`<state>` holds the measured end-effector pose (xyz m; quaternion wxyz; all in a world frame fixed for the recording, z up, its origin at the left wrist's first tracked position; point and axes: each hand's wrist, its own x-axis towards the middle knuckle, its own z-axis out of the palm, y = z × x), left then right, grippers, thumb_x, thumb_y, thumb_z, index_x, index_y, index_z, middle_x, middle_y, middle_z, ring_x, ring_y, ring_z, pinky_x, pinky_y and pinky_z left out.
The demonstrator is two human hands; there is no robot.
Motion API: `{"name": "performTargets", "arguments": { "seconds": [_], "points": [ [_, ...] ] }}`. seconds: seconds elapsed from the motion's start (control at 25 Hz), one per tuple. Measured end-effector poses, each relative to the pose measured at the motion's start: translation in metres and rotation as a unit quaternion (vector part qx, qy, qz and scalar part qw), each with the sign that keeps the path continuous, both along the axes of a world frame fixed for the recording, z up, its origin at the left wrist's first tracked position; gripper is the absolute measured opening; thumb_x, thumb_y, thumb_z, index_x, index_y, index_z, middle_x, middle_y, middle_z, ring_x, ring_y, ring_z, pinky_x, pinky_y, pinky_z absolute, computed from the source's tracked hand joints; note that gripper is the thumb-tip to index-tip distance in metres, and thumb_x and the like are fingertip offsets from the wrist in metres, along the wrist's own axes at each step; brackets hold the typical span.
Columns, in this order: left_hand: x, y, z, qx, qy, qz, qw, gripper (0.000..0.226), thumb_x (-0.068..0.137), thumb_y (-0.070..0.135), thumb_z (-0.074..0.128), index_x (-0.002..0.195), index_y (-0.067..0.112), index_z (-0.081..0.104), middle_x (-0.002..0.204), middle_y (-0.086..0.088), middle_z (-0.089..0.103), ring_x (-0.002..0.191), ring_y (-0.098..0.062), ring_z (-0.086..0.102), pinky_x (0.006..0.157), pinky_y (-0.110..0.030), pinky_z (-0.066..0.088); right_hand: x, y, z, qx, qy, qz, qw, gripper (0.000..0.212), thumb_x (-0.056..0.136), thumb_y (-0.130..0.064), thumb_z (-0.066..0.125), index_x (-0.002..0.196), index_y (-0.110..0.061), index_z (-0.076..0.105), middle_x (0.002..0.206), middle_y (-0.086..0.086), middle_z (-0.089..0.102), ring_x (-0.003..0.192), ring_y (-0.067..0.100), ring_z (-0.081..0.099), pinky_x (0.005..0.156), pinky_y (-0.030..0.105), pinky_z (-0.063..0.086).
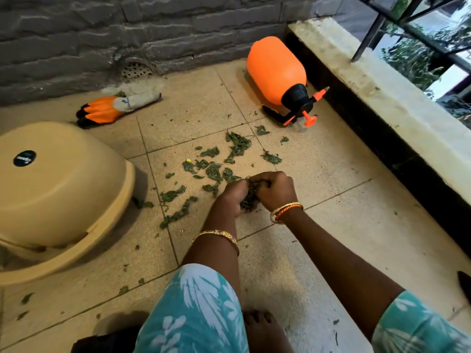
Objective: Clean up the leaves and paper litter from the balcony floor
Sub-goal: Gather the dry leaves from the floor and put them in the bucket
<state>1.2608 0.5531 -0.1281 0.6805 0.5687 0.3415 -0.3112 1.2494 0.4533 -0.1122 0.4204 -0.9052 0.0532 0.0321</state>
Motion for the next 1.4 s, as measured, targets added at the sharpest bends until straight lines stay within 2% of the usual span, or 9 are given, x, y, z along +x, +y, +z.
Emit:
{"name": "performTargets", "arguments": {
  "seconds": [0.2,0.32,0.44,0.56,0.72,0.88,1.2,1.32,1.4],
  "points": [
    [0.006,-0.007,-0.001,0.022,-0.01,0.027,0.999,0.038,0.097,0.037,0.047,0.114,0.006,0.06,0.109,-0.016,0.063,0.089,-0.025,0.058,0.055,-0.03,0.046,0.0,-0.004,-0.01,-0.059,-0.025,0.048,0.997,0.031,0.084,0.003,0.047,0.098,-0.009,0.072,0.095,0.016,0.07,0.09,0.028,0.065,0.08,0.029,0.053],
    [0.011,-0.01,-0.002,0.01,-0.019,0.004,1.0,0.026,0.096,0.03,0.05,0.102,0.007,0.062,0.089,-0.012,0.063,0.071,-0.019,0.057,0.046,-0.024,0.045,0.004,-0.007,-0.011,-0.068,-0.04,0.027,0.997,0.015,0.081,-0.006,0.06,0.09,-0.012,0.072,0.095,0.013,0.066,0.092,0.024,0.057,0.069,0.026,0.043],
    [0.013,-0.009,-0.005,0.019,-0.02,-0.012,1.0,0.025,0.097,0.024,0.047,0.078,0.011,0.057,0.064,-0.003,0.054,0.05,-0.012,0.049,0.042,-0.018,0.041,0.024,-0.023,-0.008,0.073,-0.011,-0.084,0.994,0.011,0.079,-0.013,0.068,0.085,-0.016,0.06,0.091,0.005,0.06,0.083,0.018,0.056,0.06,0.023,0.042],
    [0.018,-0.004,-0.001,0.039,-0.023,0.0,0.999,0.029,0.096,0.021,0.045,0.068,0.013,0.049,0.059,0.0,0.047,0.045,-0.012,0.044,0.041,-0.016,0.037,0.061,-0.049,-0.009,0.075,0.021,-0.13,0.988,0.012,0.083,-0.014,0.063,0.093,-0.018,0.06,0.114,0.011,0.059,0.104,0.025,0.057,0.077,0.029,0.049],
    [0.03,-0.002,0.01,0.035,-0.031,0.022,0.999,0.028,0.094,0.022,0.046,0.068,0.012,0.049,0.058,-0.001,0.048,0.051,-0.015,0.055,0.043,-0.018,0.041,0.11,-0.067,-0.012,-0.169,0.104,0.029,0.98,0.075,0.076,-0.037,0.073,0.139,-0.015,0.038,0.15,0.015,0.021,0.137,0.035,0.022,0.107,0.043,0.033],
    [0.036,0.004,0.015,0.032,-0.027,0.003,0.999,0.026,0.094,0.018,0.042,0.07,0.011,0.05,0.059,-0.002,0.05,0.05,-0.013,0.053,0.043,-0.019,0.037,0.132,-0.057,-0.023,-0.243,0.148,0.134,0.949,0.108,0.068,-0.057,0.073,0.149,-0.015,0.014,0.156,0.014,0.003,0.142,0.037,0.008,0.113,0.046,0.02],
    [0.034,0.032,0.002,0.025,0.013,-0.047,0.999,0.033,0.094,0.021,0.044,0.064,0.011,0.052,0.054,-0.001,0.05,0.048,-0.01,0.042,0.037,-0.015,0.034,0.056,-0.047,-0.076,-0.267,-0.103,0.229,0.93,0.038,0.096,-0.012,0.046,0.134,-0.01,0.05,0.142,0.018,0.041,0.13,0.034,0.038,0.107,0.042,0.038],
    [0.033,0.034,-0.001,0.014,0.012,-0.037,0.999,0.034,0.096,0.023,0.043,0.066,0.011,0.052,0.059,-0.001,0.05,0.048,-0.009,0.042,0.036,-0.015,0.034,0.034,-0.044,-0.084,-0.278,-0.191,0.21,0.917,0.023,0.083,0.002,0.063,0.105,0.001,0.067,0.11,0.021,0.064,0.098,0.04,0.06,0.074,0.046,0.056],
    [0.032,0.034,0.001,0.004,0.006,-0.027,1.0,0.033,0.097,0.024,0.044,0.068,0.012,0.052,0.061,-0.001,0.051,0.049,-0.009,0.044,0.037,-0.016,0.036,0.037,-0.041,-0.075,-0.281,-0.192,0.197,0.92,0.017,0.081,0.005,0.063,0.095,0.002,0.07,0.098,0.02,0.067,0.089,0.038,0.06,0.069,0.039,0.055]
  ]
}}
